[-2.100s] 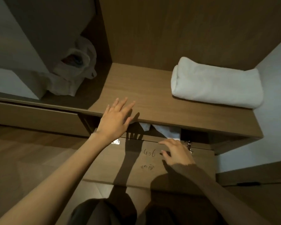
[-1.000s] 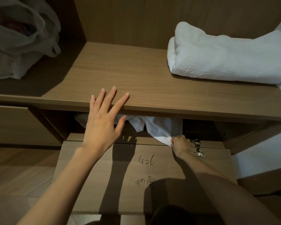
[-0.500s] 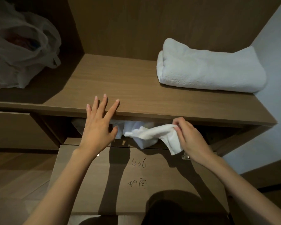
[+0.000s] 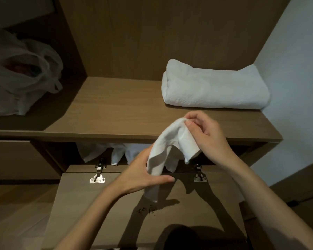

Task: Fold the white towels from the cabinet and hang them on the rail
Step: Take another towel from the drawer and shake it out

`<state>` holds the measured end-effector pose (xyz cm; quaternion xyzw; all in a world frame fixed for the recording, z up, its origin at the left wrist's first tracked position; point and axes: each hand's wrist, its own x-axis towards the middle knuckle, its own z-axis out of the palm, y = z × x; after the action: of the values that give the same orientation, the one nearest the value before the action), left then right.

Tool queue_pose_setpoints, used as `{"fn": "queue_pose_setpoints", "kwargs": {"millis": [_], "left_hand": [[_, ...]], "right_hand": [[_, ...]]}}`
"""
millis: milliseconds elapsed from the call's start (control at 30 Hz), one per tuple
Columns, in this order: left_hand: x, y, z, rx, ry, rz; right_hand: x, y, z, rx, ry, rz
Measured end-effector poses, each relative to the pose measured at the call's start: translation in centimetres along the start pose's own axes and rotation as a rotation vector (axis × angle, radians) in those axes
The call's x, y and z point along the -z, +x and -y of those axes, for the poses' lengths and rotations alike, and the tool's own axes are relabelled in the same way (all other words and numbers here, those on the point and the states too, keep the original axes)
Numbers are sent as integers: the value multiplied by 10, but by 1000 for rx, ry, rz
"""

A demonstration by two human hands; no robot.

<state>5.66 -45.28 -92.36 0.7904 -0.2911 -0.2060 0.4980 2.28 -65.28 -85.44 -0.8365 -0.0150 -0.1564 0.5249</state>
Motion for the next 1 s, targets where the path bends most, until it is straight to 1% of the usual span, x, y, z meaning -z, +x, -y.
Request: {"fn": "queue_pose_setpoints", "kwargs": {"millis": [67,133,167,233,267,300,333,367,400,433,467,533,567,600,633,700,733,800,867,933,1000], "left_hand": [[-9,11,6,-4,110,-171],[-12,23,7,103,104,-341],[-10,26,6,143,116,-401],[-3,29,8,142,110,-470],[1,27,7,118,46,-479],[3,24,2,97,-34,-476],[6,20,-4,69,-114,-470],[7,17,-10,40,-176,-452],[9,14,-17,4,-213,-408],[9,12,-23,-25,-208,-336],[8,8,-29,-42,-167,-240],[7,2,-36,-48,-96,-9],[5,-1,-37,-41,-88,107],[5,-2,-37,-29,-91,196],[6,-2,-37,-14,-100,241],[10,1,-31,18,-69,258],[11,3,-28,28,-12,270],[6,7,-23,33,117,345],[-8,11,-21,4,244,396],[-27,20,-20,-65,317,314],[-46,28,-25,-98,248,189]], "right_hand": [[-1,-2,4,-19,59,56],[1,-5,5,-34,46,77],[4,-8,4,-39,13,59],[11,-15,1,-24,-152,31],[15,-20,-1,-9,-276,61],[16,-26,-2,-8,-385,131],[15,-33,-4,-42,-466,230],[12,-41,-7,-115,-539,335],[6,-47,-12,-186,-607,412],[-1,-53,-18,-218,-644,441],[-8,-58,-27,-216,-615,423],[-17,-65,-49,-179,-431,325],[-16,-68,-57,-160,-424,291],[-12,-70,-60,-145,-497,277],[-6,-72,-62,-120,-596,265],[12,-76,-62,-72,-754,238],[22,-77,-61,-70,-786,229],[41,-80,-54,-64,-755,220],[58,-81,-42,-21,-686,172],[70,-80,-27,33,-588,74],[79,-75,-14,66,-476,-25]]}}
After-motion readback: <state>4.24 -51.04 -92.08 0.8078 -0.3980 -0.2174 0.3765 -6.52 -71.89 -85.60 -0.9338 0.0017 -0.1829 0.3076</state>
